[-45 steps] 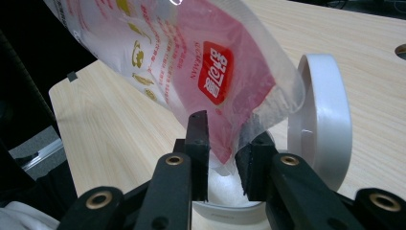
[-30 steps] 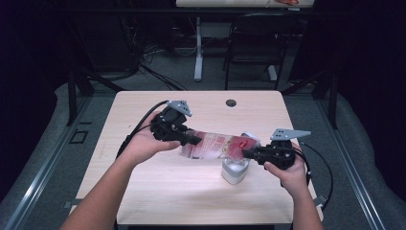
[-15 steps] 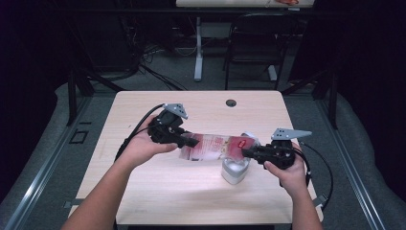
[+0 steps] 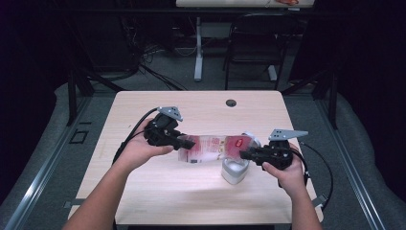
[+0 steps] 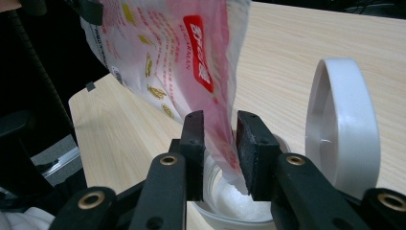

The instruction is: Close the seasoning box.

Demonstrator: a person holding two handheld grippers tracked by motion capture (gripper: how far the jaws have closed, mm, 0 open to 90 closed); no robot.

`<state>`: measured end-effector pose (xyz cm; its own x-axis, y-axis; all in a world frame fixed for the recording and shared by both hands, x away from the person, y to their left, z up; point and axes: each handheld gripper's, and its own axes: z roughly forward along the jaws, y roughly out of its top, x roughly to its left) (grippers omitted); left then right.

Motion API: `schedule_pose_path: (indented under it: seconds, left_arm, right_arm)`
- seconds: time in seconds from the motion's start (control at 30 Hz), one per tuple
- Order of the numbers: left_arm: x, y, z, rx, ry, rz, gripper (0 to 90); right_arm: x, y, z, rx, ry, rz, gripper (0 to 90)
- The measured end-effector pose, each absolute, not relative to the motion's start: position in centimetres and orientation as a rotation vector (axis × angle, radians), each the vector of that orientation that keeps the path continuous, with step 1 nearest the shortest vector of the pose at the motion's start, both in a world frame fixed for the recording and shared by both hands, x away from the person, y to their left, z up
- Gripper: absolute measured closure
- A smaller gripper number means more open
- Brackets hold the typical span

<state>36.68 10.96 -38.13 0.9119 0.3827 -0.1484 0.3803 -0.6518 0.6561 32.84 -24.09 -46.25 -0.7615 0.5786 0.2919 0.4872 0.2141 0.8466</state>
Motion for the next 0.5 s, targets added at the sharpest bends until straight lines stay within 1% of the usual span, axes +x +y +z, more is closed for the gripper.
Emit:
schedule_pose_path:
  seconds: [0.03, 0.1, 0.2, 0.27, 0.37, 0.43, 0.47, 0.5]
  left_arm:
    - [36.8, 11.1, -38.3, 2.326, 0.53, -0.022, 72.7]
    - [36.8, 11.2, -38.5, 2.317, 0.542, -0.031, 72.7]
    - [36.8, 11.4, -38.7, 2.31, 0.548, -0.033, 72.6]
    - [36.7, 11.5, -38.8, 2.32, 0.563, -0.008, 72.4]
    - [36.8, 11.7, -39.1, 2.303, 0.557, -0.031, 72.3]
    - [36.7, 11.8, -39.2, 2.311, 0.568, -0.008, 72.1]
    - [36.8, 11.8, -39.4, 2.298, 0.559, -0.035, 72.0]
    - [36.7, 11.9, -39.5, 2.312, 0.57, -0.01, 71.7]
  right_arm:
    - [32.9, -24.1, -46.3, 1.049, 2.377, 1.61, 73.5]
    - [32.9, -24.1, -46.4, 1.051, 2.385, 1.601, 73.8]
    - [33.0, -24.1, -46.5, 1.05, 2.39, 1.603, 74.6]
    - [33.1, -24.1, -46.7, 1.059, 2.392, 1.604, 75.0]
    - [33.2, -24.1, -47.1, 1.071, 2.401, 1.607, 74.7]
    - [33.3, -24.1, -47.2, 1.07, 2.398, 1.615, 74.7]
    - [33.3, -24.1, -47.2, 1.069, 2.397, 1.62, 74.8]
    - [33.3, -24.1, -47.2, 1.067, 2.396, 1.626, 74.9]
